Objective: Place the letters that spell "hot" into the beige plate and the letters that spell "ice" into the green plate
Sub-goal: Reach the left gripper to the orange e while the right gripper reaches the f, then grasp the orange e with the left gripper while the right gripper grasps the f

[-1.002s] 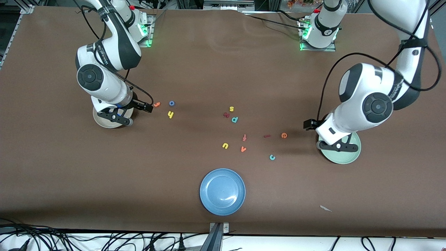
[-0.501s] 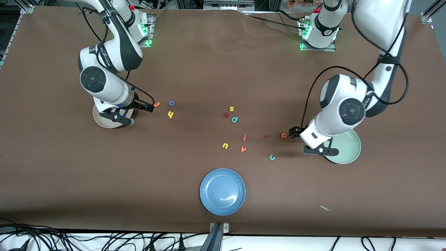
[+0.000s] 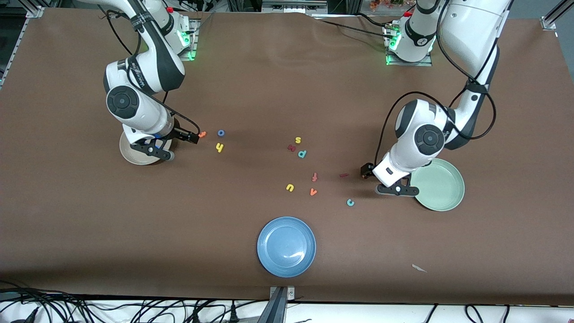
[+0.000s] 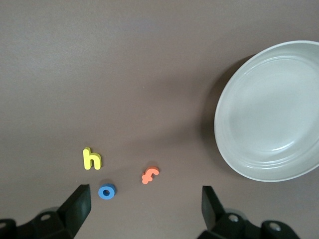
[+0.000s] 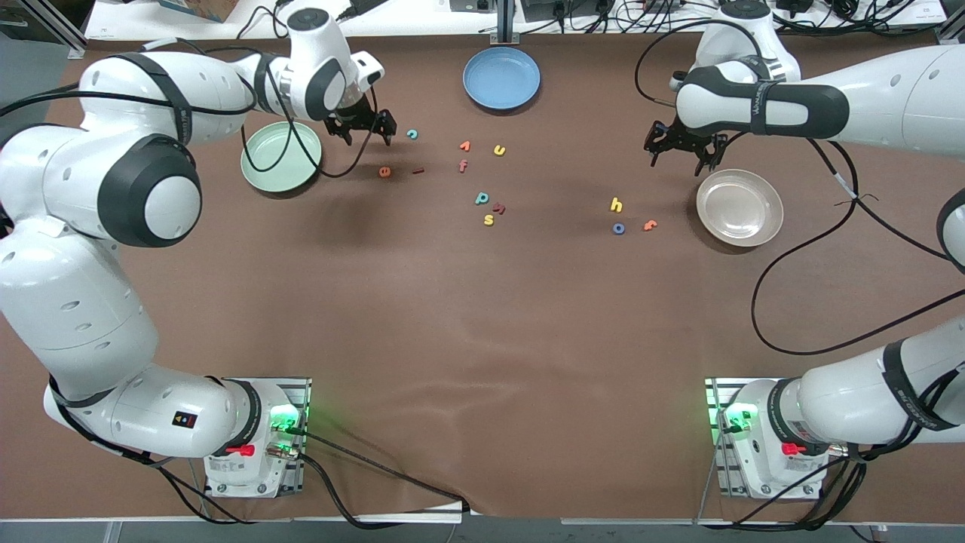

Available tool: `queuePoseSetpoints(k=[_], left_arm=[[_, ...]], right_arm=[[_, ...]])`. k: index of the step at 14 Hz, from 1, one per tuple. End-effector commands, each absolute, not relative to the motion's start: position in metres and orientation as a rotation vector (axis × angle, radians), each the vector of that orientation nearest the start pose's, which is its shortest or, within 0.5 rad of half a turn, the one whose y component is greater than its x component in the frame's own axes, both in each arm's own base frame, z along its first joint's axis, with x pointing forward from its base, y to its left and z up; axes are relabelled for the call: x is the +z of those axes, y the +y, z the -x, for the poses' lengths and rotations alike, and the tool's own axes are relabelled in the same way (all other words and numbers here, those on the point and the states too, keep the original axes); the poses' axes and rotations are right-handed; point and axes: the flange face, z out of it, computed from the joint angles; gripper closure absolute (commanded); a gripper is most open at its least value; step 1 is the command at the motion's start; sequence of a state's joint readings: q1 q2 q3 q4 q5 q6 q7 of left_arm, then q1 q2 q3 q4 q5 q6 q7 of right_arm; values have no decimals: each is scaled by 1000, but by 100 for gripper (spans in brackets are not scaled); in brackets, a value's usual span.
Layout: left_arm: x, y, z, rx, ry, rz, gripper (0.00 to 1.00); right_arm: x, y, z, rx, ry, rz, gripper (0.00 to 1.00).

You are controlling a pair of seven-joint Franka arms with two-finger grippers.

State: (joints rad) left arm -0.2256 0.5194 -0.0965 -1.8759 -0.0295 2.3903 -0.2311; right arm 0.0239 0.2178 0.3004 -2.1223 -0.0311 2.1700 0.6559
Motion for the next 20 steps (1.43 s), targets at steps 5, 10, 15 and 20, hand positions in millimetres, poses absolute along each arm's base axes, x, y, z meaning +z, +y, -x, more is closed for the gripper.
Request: queuePoseSetpoints(k=[5, 10, 15, 20], left_arm=[[196, -210, -599, 53, 78, 3219, 0], [173, -223, -591, 81, 77, 3206, 0], [172, -223, -590, 82, 79, 3203, 15], [171, -228, -585, 91, 118, 3189, 26]], right_arm=[[292, 171, -512, 227, 503, 3146, 2], [268, 170, -498, 192, 492, 3133, 2], [243, 170, -487, 110, 481, 3098, 2], [223, 180, -476, 118, 449, 3093, 5]])
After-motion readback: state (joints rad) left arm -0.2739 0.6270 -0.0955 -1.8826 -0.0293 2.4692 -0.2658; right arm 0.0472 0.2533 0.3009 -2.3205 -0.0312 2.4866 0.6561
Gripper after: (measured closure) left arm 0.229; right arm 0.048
